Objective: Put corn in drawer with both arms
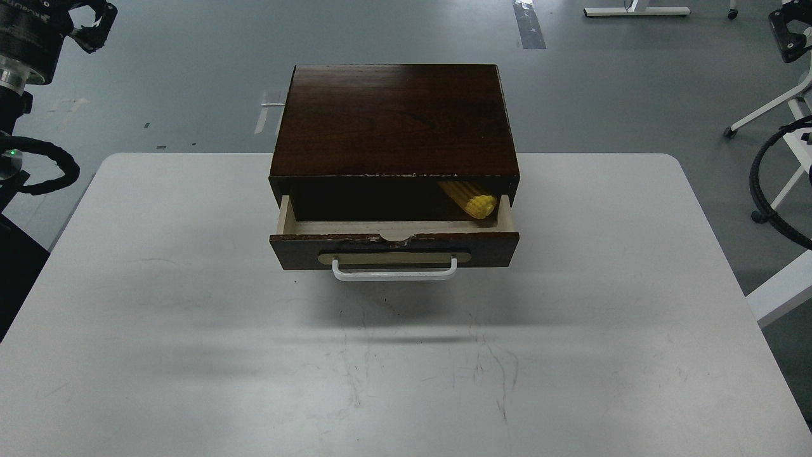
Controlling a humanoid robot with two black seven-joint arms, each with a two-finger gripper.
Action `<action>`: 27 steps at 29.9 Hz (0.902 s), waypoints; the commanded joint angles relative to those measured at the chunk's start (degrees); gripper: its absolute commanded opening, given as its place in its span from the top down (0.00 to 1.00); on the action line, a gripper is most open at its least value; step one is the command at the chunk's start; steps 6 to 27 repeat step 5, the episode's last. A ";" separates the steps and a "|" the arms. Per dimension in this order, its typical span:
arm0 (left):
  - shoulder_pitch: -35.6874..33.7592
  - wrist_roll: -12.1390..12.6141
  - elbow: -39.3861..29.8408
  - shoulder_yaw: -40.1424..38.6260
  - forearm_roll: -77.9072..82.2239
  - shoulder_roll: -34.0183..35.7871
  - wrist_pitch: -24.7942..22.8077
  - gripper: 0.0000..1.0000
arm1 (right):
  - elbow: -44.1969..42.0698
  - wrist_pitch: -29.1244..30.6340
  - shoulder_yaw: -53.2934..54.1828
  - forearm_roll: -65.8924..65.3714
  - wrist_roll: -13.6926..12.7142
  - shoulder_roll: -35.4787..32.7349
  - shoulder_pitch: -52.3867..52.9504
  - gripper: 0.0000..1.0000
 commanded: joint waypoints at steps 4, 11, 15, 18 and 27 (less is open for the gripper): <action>1.73 0.50 1.26 -0.44 -1.15 -1.49 0.00 0.02 | -1.96 0.28 0.28 -0.17 -0.04 -0.52 -0.02 0.00; 2.00 1.11 1.26 -0.44 -1.76 -1.49 0.00 0.02 | -1.88 0.46 0.36 -0.17 -0.04 -0.52 -0.02 0.00; 2.00 1.11 1.26 -0.44 -1.76 -1.49 0.00 0.02 | -1.88 0.46 0.36 -0.17 -0.04 -0.52 -0.02 0.00; 2.00 1.11 1.26 -0.44 -1.76 -1.49 0.00 0.02 | -1.88 0.46 0.36 -0.17 -0.04 -0.52 -0.02 0.00; 2.00 1.11 1.26 -0.44 -1.76 -1.49 0.00 0.02 | -1.88 0.46 0.36 -0.17 -0.04 -0.52 -0.02 0.00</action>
